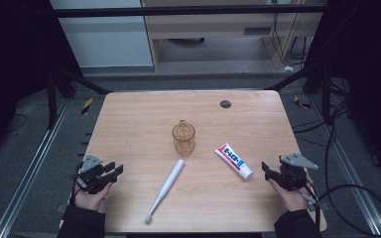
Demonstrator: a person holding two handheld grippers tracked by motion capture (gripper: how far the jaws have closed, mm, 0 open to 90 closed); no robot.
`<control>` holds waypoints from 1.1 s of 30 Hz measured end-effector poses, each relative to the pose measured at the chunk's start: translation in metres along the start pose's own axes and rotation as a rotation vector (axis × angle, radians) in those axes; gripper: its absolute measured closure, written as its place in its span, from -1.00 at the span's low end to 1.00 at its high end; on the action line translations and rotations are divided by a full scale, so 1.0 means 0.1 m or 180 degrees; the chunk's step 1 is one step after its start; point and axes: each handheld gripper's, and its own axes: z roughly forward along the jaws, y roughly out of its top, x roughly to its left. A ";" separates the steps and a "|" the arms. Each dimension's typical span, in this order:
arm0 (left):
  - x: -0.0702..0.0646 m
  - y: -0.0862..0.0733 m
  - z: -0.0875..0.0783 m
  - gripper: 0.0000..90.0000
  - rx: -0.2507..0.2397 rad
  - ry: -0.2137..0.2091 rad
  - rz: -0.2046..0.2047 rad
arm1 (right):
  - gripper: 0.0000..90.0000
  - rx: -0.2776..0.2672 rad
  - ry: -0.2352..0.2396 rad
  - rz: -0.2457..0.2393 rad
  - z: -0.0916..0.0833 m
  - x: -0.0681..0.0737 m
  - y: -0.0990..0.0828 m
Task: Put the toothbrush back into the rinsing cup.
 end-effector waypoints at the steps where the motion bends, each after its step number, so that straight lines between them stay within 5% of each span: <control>1: -0.01 0.00 0.00 0.43 0.0031 -0.0022 0.0008 | -0.29 -0.0023 0.0010 -0.0019 -0.02 0.02 0.00; 13: -0.25 -0.04 0.06 0.81 0.0384 -0.0293 0.0196 | -0.13 -0.0029 0.0185 -0.0045 -0.06 0.13 0.04; 18: -0.40 -0.06 0.09 0.92 0.0545 -0.0399 0.0367 | -0.08 0.0006 0.0225 -0.0055 -0.05 0.16 0.03; 27: -0.75 -0.11 0.15 0.98 0.0832 -0.0685 0.0717 | -0.10 0.0013 0.0236 -0.0076 -0.03 0.16 0.02; 33: -0.91 -0.14 0.19 0.99 0.0943 -0.0759 0.0820 | -0.10 0.0025 0.0222 -0.0072 -0.02 0.16 0.02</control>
